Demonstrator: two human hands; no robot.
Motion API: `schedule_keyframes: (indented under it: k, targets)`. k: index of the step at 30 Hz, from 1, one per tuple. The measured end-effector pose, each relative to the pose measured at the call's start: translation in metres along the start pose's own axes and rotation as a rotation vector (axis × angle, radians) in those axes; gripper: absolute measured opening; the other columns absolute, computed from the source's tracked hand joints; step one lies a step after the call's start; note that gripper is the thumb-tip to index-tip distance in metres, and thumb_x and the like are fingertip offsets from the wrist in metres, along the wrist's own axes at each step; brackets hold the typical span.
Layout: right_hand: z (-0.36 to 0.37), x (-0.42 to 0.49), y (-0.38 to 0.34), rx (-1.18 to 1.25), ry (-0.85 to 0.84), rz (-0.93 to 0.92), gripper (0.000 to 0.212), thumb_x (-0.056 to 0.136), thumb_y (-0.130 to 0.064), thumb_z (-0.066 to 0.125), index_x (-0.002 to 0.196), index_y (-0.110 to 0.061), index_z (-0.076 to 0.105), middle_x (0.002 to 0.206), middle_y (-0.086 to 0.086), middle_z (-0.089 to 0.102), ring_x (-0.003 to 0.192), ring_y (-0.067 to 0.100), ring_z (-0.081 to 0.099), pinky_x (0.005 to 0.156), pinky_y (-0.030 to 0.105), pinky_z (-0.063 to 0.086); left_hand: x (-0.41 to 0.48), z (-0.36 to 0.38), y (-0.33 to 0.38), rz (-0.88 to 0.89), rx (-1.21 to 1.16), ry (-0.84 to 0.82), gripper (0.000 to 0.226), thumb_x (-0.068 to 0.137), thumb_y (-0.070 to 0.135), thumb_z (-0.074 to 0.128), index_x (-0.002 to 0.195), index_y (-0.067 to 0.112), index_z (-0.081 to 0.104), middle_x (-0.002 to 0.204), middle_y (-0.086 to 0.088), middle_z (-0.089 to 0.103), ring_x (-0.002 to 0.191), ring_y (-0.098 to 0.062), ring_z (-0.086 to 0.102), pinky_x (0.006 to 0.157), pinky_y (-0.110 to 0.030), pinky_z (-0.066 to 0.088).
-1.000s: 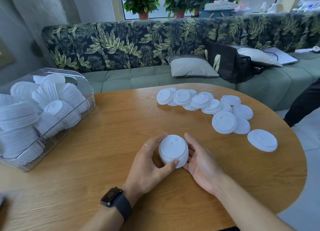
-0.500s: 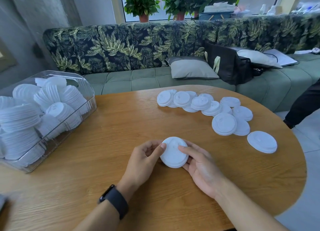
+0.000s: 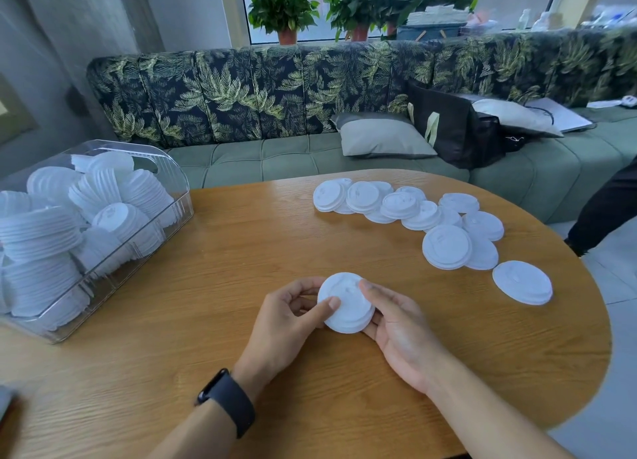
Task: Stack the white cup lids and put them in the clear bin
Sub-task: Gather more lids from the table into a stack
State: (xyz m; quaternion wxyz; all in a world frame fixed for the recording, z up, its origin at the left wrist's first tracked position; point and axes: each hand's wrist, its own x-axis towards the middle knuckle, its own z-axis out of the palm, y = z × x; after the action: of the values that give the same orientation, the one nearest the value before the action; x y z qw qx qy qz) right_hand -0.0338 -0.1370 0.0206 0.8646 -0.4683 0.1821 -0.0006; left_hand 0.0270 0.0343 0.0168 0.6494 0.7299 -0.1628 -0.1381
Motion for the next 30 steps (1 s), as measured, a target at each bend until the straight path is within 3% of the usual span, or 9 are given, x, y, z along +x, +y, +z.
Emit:
schedule_keyframes:
  k: [4,6,9,11,14,17,21,24,30]
  targets:
    - [0.001,0.0,-0.001,-0.001,0.009,0.002,0.028,0.101,-0.02,0.06,0.116,-0.001,0.073,0.115,0.014,0.077,0.11,0.021,0.072,0.104,0.039,0.054,-0.002,0.002,-0.003,0.039,0.07,0.011,0.037,0.085,0.039,0.076,0.12,0.027,0.068,0.108,0.01,0.076,0.093,-0.011,0.073,0.081,-0.03,0.058]
    - [0.002,0.001,0.0,0.016,0.046,0.002,0.028,0.1,-0.021,0.061,0.117,-0.002,0.072,0.114,0.014,0.078,0.11,0.022,0.073,0.099,0.038,0.056,-0.005,0.005,-0.006,0.104,0.196,0.04,0.048,0.086,0.044,0.075,0.13,0.03,0.061,0.116,0.016,0.071,0.107,-0.002,0.067,0.088,-0.025,0.056]
    - [0.005,0.002,0.002,0.054,0.1,0.003,0.026,0.097,-0.023,0.067,0.115,-0.004,0.071,0.108,0.012,0.078,0.093,0.02,0.075,0.071,0.032,0.059,-0.008,0.01,-0.01,0.275,0.454,0.027,0.075,0.08,0.051,0.08,0.143,0.033,0.044,0.143,0.021,0.047,0.132,0.004,0.046,0.1,-0.014,0.044]
    - [0.009,0.0,0.005,0.031,0.09,0.005,0.025,0.095,-0.024,0.07,0.113,-0.007,0.073,0.102,0.011,0.078,0.084,0.017,0.073,0.066,0.031,0.054,-0.008,0.011,-0.013,0.35,0.591,0.014,0.076,0.078,0.053,0.079,0.14,0.038,0.039,0.151,0.023,0.035,0.14,0.007,0.034,0.103,-0.01,0.036]
    - [0.015,-0.001,0.009,0.035,0.062,0.008,0.028,0.092,-0.025,0.071,0.115,-0.008,0.074,0.104,0.011,0.078,0.089,0.018,0.074,0.081,0.034,0.054,-0.012,0.007,-0.012,0.351,0.658,0.036,0.059,0.08,0.053,0.076,0.125,0.044,0.038,0.15,0.026,0.031,0.134,0.012,0.035,0.098,-0.012,0.04]
    - [0.024,-0.001,0.011,0.048,0.041,0.024,0.033,0.094,-0.024,0.071,0.121,-0.005,0.071,0.105,0.012,0.079,0.087,0.017,0.076,0.074,0.031,0.055,-0.016,-0.002,-0.006,0.315,0.67,0.03,0.056,0.079,0.053,0.076,0.116,0.046,0.035,0.148,0.025,0.034,0.131,0.009,0.039,0.096,-0.018,0.045]
    - [0.04,-0.004,0.014,0.044,0.007,0.041,0.038,0.091,-0.023,0.073,0.123,-0.003,0.069,0.105,0.014,0.078,0.085,0.019,0.074,0.074,0.033,0.054,-0.021,-0.019,0.0,0.295,0.721,0.029,0.057,0.077,0.052,0.077,0.112,0.044,0.032,0.125,0.022,0.047,0.114,0.0,0.047,0.08,-0.021,0.046]
    - [0.054,-0.007,0.017,0.025,-0.045,0.05,0.044,0.084,-0.028,0.074,0.12,-0.002,0.071,0.101,0.013,0.076,0.082,0.018,0.071,0.074,0.034,0.051,-0.027,-0.036,0.008,0.27,0.762,0.034,0.057,0.073,0.053,0.077,0.107,0.042,0.031,0.111,0.021,0.047,0.101,0.001,0.047,0.068,-0.013,0.039]
    - [0.09,-0.012,0.024,0.048,-0.09,0.074,0.034,0.096,-0.033,0.064,0.115,-0.005,0.069,0.103,0.012,0.077,0.089,0.025,0.073,0.083,0.039,0.057,-0.044,-0.082,0.034,0.258,0.69,0.143,0.056,0.071,0.045,0.081,0.103,0.037,0.035,0.1,0.015,0.053,0.094,-0.003,0.046,0.066,-0.013,0.036]
